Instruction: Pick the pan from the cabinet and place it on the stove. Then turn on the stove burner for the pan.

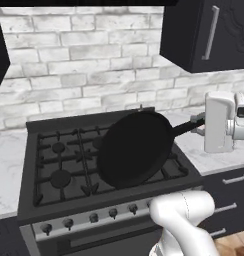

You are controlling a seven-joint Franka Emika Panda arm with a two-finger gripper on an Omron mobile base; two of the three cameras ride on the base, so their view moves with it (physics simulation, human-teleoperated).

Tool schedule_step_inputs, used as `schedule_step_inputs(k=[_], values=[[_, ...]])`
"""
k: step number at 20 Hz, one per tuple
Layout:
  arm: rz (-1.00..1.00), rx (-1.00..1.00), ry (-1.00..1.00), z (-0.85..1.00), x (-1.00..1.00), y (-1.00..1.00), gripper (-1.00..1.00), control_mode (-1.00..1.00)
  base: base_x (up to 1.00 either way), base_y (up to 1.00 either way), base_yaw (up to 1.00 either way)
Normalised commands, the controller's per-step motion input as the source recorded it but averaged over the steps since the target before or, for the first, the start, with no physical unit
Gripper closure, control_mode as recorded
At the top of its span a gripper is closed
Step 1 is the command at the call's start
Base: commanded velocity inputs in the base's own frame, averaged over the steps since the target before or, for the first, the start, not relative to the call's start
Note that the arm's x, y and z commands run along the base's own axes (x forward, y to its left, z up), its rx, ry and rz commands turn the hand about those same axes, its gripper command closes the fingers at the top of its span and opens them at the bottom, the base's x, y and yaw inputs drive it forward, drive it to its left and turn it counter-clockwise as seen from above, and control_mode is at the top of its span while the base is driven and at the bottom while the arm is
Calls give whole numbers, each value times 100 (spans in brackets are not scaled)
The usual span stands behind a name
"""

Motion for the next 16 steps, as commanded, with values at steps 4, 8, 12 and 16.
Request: schedule_step_inputs(k=[4,8,12,16], values=[[0,0,0,0,0,0,100,100,28,41,4],[0,0,0,0,0,0,100,100,34,32,4],[0,0,0,0,0,0,100,100,33,22,6],[0,0,0,0,0,0,100,100,31,11,8]])
